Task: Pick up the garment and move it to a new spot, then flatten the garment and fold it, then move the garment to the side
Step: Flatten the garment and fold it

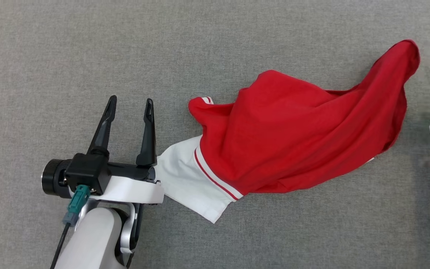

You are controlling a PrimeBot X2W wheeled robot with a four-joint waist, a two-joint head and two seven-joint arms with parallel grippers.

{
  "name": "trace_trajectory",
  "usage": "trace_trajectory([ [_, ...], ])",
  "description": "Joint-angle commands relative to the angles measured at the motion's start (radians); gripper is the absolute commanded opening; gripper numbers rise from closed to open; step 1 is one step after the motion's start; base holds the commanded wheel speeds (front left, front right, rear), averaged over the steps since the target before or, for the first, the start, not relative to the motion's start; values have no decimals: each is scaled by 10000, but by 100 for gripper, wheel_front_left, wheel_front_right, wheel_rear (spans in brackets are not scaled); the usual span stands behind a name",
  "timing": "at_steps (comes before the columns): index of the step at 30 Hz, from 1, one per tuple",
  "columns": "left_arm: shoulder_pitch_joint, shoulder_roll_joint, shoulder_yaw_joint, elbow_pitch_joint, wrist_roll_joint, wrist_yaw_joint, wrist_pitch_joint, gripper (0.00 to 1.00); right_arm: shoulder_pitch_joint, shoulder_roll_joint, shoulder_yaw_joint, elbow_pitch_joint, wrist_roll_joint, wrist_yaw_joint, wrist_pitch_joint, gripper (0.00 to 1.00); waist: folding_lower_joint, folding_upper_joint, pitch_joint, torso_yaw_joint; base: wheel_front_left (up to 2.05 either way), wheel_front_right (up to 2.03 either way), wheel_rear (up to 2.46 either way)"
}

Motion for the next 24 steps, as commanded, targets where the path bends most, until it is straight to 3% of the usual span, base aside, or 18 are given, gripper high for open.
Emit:
trace_trajectory([
  [1, 28, 17, 62, -1, 61, -49, -40, 100, 133, -93, -77, -59, -64, 0, -140, 100, 0, 0, -110, -115, 0, 0, 0],
  [9, 410, 187, 570, 2, 240, -67, -41, 100, 1390, 243, -1106, -1281, -1242, 0, -723, 100, 0, 0, -808, -571, 0, 0, 0],
  [24, 1886, 519, 701, 264, 158, -97, -9, 100, 5215, 1910, -1671, -3964, -2660, 0, 692, 100, 0, 0, -2456, -1184, 0, 0, 0],
])
